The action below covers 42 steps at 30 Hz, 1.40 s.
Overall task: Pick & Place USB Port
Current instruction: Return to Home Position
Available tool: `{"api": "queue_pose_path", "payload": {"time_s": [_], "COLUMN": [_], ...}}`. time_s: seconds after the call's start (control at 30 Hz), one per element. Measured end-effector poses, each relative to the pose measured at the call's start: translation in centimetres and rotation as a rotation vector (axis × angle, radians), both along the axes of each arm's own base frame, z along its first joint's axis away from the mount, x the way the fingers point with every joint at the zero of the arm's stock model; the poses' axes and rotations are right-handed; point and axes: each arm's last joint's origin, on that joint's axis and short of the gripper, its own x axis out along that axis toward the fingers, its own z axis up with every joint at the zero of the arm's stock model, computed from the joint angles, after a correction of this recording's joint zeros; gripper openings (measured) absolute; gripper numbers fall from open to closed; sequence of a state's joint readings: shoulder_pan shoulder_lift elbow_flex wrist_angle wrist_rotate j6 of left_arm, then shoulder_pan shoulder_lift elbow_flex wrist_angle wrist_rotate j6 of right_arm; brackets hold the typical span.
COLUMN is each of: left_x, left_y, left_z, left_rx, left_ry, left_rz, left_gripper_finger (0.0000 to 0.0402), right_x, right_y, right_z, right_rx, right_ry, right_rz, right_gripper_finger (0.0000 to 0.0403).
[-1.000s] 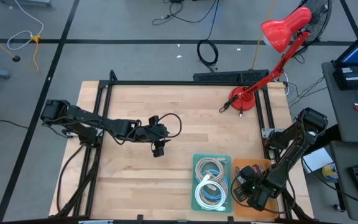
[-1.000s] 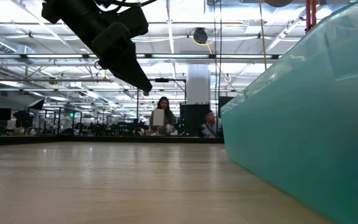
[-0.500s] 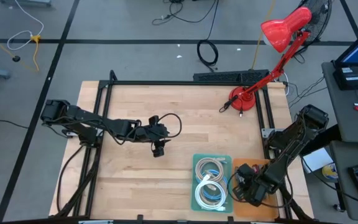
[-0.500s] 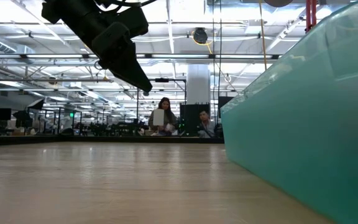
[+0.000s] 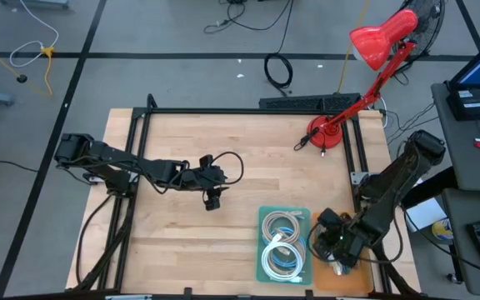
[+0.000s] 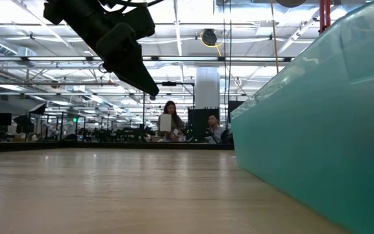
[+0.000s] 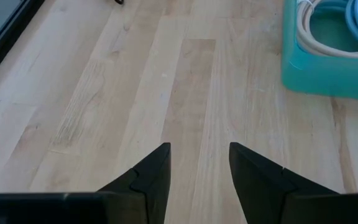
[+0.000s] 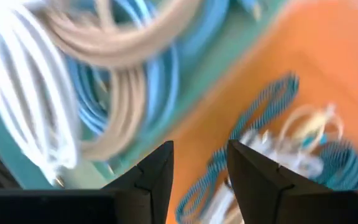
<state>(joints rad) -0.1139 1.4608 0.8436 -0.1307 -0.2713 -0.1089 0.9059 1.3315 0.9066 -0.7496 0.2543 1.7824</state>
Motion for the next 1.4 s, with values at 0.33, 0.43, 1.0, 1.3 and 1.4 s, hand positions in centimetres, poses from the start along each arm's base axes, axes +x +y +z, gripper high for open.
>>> {"api": "queue_pose_path", "payload": {"time_s": [0.33, 0.43, 1.0, 1.3, 1.4], "left_x": [0.0, 0.0, 0.0, -0.1, -0.3], "left_y": [0.0, 0.0, 0.0, 0.0, 0.0], "left_z": [0.0, 0.0, 0.0, -0.2, -0.7], "left_rx": [-0.001, -0.001, 0.002, -0.004, -0.005], "left_ry": [-0.001, -0.001, -0.001, -0.005, -0.002], "left_rz": [-0.001, -0.001, -0.002, 0.003, 0.004], "left_gripper_finger": [0.0166, 0.0166, 0.0166, 0.0166, 0.0166], "right_x": [0.5, 0.9, 7.6, 10.1, 10.1], "right_y": [-3.1, -4.1, -11.1, -16.4, -18.3], "right_z": [3.7, 4.7, 8.7, 6.9, 5.4], "right_rx": [-0.24, -0.35, -0.749, -0.748, -0.743], "right_ry": [-0.342, -0.436, -0.686, -0.88, -0.866], "right_rz": [0.096, 0.112, 0.317, 0.432, 0.439], "right_gripper_finger": [0.0137, 0.0133, 0.013, 0.013, 0.013]}}
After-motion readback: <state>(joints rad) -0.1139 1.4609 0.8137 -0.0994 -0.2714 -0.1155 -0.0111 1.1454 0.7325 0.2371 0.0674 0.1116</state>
